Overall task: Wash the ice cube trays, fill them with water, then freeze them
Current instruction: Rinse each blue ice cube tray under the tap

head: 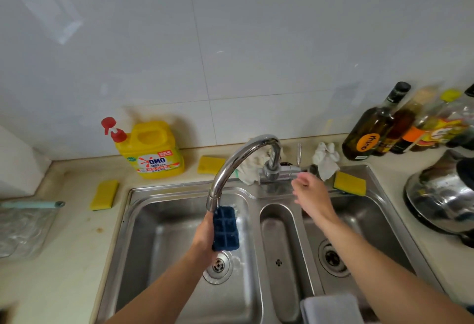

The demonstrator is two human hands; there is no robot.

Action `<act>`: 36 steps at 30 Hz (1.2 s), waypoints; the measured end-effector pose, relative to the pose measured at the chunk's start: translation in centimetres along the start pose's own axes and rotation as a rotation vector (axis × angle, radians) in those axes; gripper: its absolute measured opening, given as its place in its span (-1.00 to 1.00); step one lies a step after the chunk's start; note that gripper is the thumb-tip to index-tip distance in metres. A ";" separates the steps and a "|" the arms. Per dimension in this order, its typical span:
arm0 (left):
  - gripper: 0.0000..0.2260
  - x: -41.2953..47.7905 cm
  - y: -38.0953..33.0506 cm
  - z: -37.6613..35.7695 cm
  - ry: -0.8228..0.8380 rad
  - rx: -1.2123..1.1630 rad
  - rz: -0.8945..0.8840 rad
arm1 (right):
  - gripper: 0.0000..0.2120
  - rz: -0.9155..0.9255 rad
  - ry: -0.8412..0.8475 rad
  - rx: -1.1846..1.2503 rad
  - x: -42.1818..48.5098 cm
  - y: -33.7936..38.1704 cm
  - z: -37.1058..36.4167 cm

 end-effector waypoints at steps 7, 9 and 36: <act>-0.57 -0.6 0.5 0.0 -0.029 0.042 0.033 | -0.43 0.022 -0.051 -0.162 6.7 1.6 2.4; -0.54 -1.0 0.9 0.3 -0.048 0.030 0.047 | -0.41 -0.028 -0.014 -0.109 8.2 1.6 2.1; -0.45 -3.2 -2.7 4.8 -0.172 1.279 -0.596 | -0.28 0.091 0.057 -0.171 -6.6 -3.7 -5.3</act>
Point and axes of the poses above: each hand's wrist, its own x-axis towards the middle knuckle, its own z-axis out of the back of the hand, y = z × x, the point moved 8 cm from there along x, towards the middle knuckle, and after that the axes turned 3 degrees about -z, right-handed, at the moved point
